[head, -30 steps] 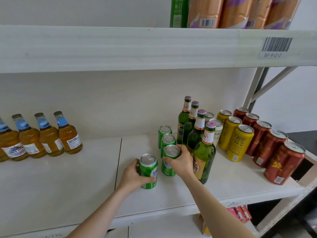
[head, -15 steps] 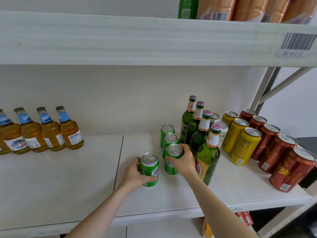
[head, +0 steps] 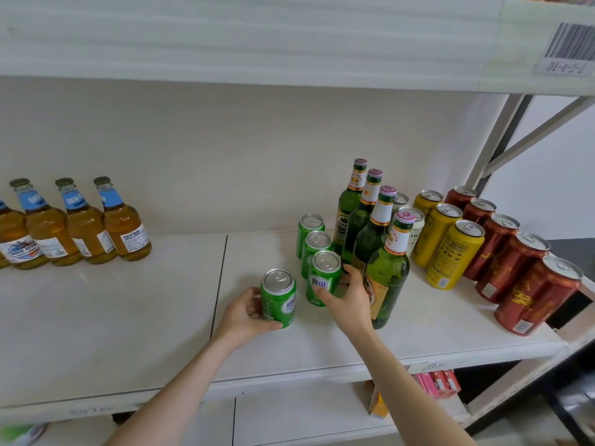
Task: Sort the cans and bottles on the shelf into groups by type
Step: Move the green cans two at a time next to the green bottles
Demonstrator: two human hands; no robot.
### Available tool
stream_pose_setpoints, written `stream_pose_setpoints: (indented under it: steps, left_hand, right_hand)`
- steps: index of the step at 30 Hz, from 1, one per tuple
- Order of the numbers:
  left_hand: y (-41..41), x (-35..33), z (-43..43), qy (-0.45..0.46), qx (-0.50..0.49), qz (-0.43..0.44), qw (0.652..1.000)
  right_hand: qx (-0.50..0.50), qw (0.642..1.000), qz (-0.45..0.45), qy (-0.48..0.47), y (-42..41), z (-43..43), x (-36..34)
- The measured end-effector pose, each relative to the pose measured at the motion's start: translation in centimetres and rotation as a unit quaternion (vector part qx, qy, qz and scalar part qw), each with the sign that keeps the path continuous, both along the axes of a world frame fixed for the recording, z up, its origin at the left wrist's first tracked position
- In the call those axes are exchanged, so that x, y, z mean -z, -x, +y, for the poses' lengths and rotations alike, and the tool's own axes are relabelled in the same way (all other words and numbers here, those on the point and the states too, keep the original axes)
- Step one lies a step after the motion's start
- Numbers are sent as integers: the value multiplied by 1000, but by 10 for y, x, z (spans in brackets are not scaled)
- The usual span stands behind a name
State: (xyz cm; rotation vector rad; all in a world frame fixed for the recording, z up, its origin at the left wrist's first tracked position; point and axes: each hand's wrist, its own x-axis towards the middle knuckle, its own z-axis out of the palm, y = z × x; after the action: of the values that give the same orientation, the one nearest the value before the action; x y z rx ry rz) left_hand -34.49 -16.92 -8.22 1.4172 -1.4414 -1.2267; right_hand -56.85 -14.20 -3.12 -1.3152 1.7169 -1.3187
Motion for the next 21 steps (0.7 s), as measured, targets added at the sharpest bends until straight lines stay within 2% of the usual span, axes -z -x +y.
stream_pose_setpoints:
  steps: [4,11,21]
  left_hand:
    - [5,1,2,-5,17,12,1000]
    - [25,1,11,-1,58,7,998]
    - [65,-6,18,22,114,-26,993]
  right_hand:
    - [-7,1000,16,25,-9,19,4]
    - [-97,995,-12,5,-18,42,10]
    - [-50,997,-56,24,7,52,14]
